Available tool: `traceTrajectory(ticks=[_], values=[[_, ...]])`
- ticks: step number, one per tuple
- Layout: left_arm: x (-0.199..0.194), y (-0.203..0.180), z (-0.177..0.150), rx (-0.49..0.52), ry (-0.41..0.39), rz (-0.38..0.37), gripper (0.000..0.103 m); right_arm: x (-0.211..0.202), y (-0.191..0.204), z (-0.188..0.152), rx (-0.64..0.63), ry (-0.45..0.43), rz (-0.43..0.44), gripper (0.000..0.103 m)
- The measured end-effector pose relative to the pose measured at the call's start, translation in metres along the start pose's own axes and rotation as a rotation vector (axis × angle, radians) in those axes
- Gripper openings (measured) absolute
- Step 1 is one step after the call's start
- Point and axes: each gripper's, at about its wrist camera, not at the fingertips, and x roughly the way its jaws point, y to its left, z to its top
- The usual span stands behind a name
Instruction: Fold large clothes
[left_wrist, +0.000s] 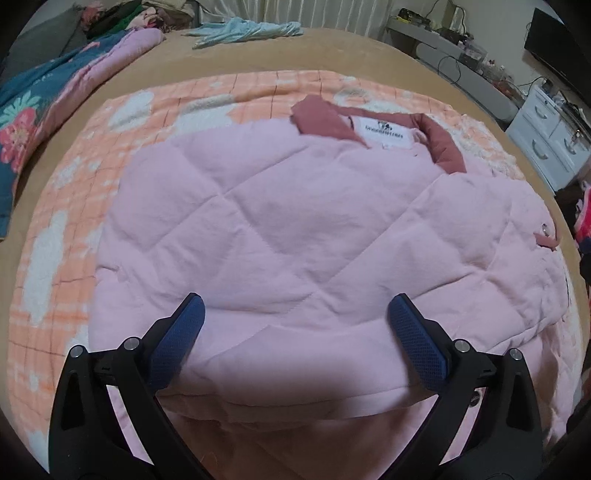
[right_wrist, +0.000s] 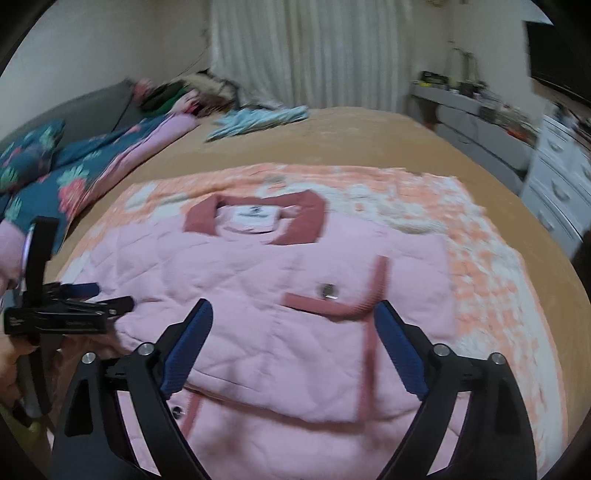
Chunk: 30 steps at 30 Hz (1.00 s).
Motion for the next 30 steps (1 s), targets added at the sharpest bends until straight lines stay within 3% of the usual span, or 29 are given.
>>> traceTrajectory(ticks=[5, 11, 20, 30], values=[[0.003, 0.008, -0.002, -0.009, 0.003, -0.009, 0.095, 0.039, 0.024, 0.012, -0.053, 0.101, 0.045, 0.091], [0.004, 0.009, -0.002, -0.003, -0.016, -0.001, 0.095, 0.091, 0.029, 0.002, -0.058, 0.255, -0.008, 0.099], [0.004, 0.008, -0.003, 0.002, -0.039, 0.017, 0.095, 0.119, 0.034, -0.015, -0.075, 0.269, -0.052, 0.099], [-0.047, 0.013, -0.016, -0.071, -0.093, -0.038, 0.095, 0.098, 0.034, -0.026, -0.047, 0.218, -0.049, 0.099]])
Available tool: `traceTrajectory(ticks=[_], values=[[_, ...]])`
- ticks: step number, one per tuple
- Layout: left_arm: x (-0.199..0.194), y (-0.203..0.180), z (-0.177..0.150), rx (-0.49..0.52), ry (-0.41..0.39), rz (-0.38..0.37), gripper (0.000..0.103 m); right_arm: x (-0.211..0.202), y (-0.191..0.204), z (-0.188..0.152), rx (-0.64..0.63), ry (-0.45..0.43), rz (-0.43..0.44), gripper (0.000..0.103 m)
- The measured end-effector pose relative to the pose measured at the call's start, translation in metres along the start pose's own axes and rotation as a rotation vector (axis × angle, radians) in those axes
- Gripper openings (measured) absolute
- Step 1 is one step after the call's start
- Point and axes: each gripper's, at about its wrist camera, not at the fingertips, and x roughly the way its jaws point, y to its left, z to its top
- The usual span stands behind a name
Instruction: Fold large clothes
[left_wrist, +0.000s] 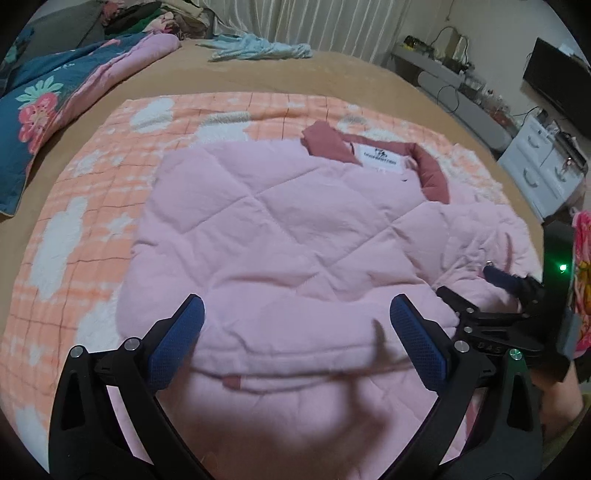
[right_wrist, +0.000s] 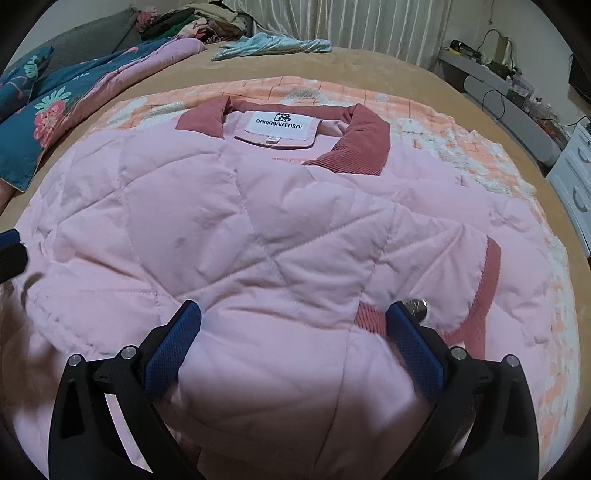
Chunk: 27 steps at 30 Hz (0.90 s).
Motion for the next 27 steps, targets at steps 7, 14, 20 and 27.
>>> traceTrajectory(ticks=[7, 14, 20, 27], values=[[-0.024, 0.012, -0.008, -0.031, -0.019, -0.005, 0.095, -0.033, -0.002, -0.026, 0.032, -0.047, 0.049, 0.099], [-0.042, 0.013, -0.019, -0.054, -0.032, -0.029, 0.095, -0.092, -0.011, -0.045, 0.101, -0.155, 0.14, 0.099], [-0.064, 0.002, -0.025, -0.039, -0.06, -0.054, 0.095, -0.135, -0.016, -0.058, 0.123, -0.193, 0.155, 0.099], [-0.086, -0.009, -0.031, -0.03, -0.081, -0.074, 0.095, -0.172, -0.025, -0.069, 0.155, -0.236, 0.158, 0.099]])
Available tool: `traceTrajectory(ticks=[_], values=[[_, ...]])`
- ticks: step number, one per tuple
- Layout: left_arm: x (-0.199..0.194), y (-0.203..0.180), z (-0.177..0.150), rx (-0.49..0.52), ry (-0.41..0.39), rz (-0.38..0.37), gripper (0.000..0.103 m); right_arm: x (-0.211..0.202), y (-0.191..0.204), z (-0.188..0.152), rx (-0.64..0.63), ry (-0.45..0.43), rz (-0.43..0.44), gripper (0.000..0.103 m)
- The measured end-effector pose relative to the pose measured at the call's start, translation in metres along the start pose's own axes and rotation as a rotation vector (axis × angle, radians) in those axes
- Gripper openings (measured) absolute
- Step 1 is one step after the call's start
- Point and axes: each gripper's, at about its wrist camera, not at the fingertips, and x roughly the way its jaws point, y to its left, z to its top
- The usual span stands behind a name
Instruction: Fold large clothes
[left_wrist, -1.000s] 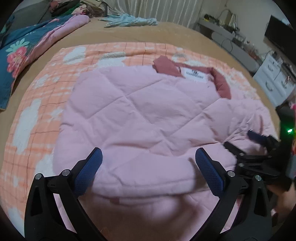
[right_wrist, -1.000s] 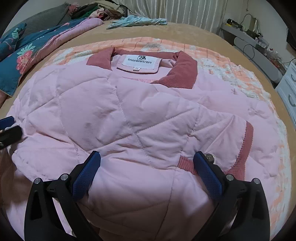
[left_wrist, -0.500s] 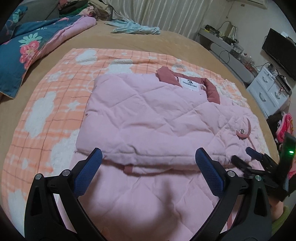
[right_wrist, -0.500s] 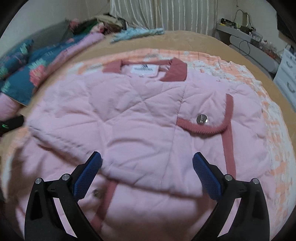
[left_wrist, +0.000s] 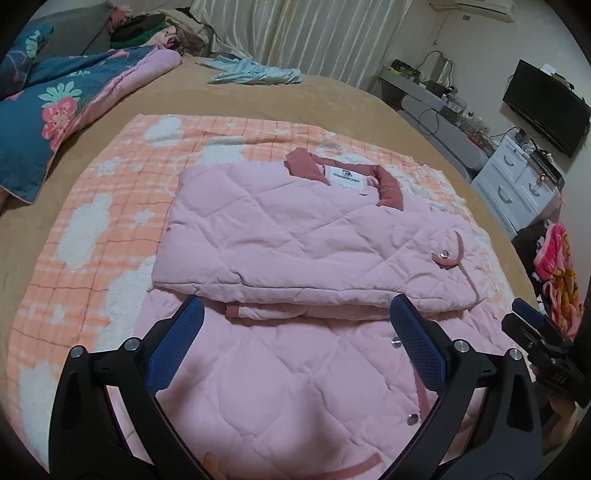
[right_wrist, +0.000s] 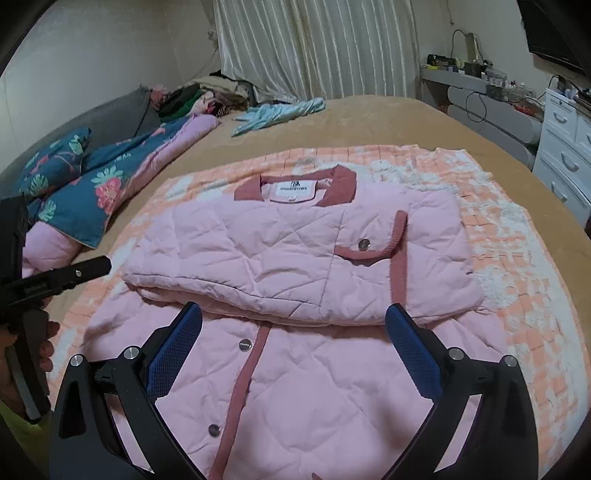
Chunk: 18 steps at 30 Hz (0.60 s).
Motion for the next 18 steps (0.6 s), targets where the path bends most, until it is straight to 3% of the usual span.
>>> traceTrajectory(ticks=[18], values=[[-0.064, -0.021, -0.016, 0.027, -0.086, -0.034, 0.095, -0.083, -0.015, -0.015, 0.063, -0.1, -0.012, 0.099]])
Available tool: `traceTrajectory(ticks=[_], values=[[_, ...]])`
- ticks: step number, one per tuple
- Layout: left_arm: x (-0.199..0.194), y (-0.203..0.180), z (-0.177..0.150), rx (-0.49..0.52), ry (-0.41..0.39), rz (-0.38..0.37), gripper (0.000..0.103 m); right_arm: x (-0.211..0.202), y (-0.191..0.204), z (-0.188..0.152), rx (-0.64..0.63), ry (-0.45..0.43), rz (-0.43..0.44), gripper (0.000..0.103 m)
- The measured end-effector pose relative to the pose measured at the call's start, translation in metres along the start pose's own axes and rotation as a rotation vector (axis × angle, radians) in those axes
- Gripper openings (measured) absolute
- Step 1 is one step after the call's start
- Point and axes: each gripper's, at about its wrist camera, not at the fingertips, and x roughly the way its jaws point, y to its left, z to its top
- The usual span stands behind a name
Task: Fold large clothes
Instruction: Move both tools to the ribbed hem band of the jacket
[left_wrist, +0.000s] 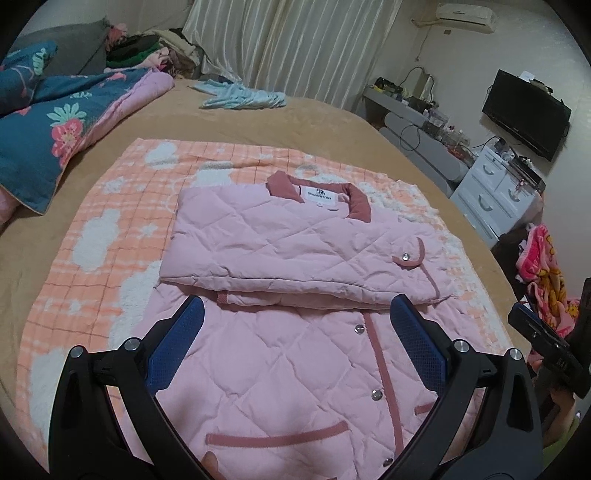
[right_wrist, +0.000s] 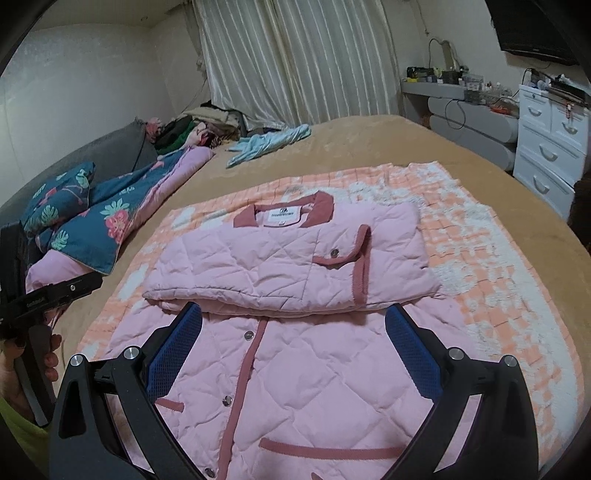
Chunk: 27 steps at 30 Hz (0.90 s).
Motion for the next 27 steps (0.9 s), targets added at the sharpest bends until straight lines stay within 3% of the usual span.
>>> traceTrajectory(ticks=[27], values=[[-0.07, -0.034, -0.033, 0.067, -0.079, -0.023, 0.095, -0.095, -0.007, -0.016, -0.005, -0.107, 0.017, 0.099]])
